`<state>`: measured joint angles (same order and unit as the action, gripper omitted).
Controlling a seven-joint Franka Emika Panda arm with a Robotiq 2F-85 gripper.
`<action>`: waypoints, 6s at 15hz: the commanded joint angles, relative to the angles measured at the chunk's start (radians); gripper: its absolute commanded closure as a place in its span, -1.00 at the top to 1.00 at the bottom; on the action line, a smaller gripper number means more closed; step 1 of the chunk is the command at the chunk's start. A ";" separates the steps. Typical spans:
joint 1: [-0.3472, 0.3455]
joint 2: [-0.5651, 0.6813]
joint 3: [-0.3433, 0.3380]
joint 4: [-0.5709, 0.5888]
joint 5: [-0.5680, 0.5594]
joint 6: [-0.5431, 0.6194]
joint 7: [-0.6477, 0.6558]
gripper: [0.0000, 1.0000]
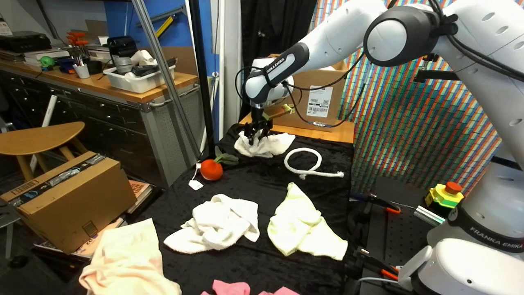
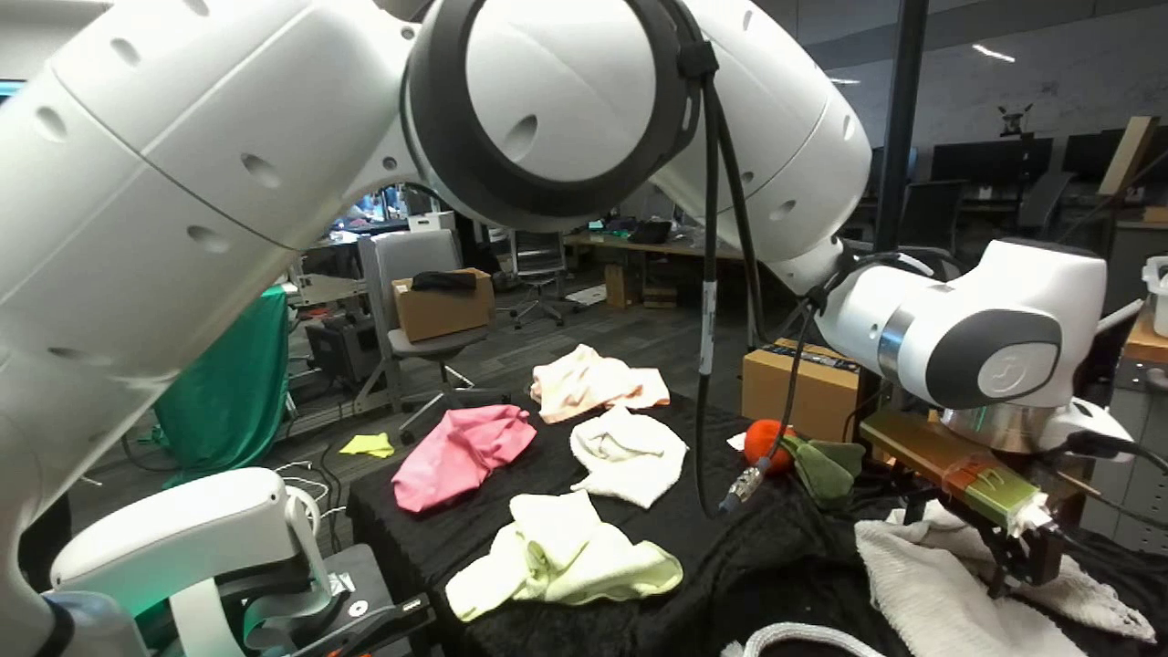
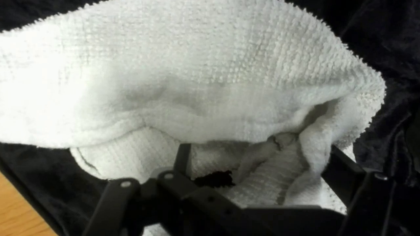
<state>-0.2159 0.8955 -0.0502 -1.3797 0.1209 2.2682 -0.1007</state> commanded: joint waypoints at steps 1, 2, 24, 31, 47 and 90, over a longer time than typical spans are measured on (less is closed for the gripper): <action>0.009 0.048 -0.016 0.066 -0.018 -0.004 0.041 1.00; 0.009 0.055 -0.018 0.074 -0.020 -0.007 0.045 1.00; -0.084 -0.371 -0.022 -0.194 -0.069 -0.423 -0.247 -0.84; -0.092 -0.625 -0.063 -0.451 -0.105 -0.463 -0.368 -0.84; 0.031 -0.668 -0.033 -0.583 -0.108 -0.229 -0.281 1.00; 0.421 -0.033 -0.005 -0.059 -0.229 0.179 0.336 1.00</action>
<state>0.1819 0.8183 -0.0184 -1.5110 -0.0838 2.4491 0.1937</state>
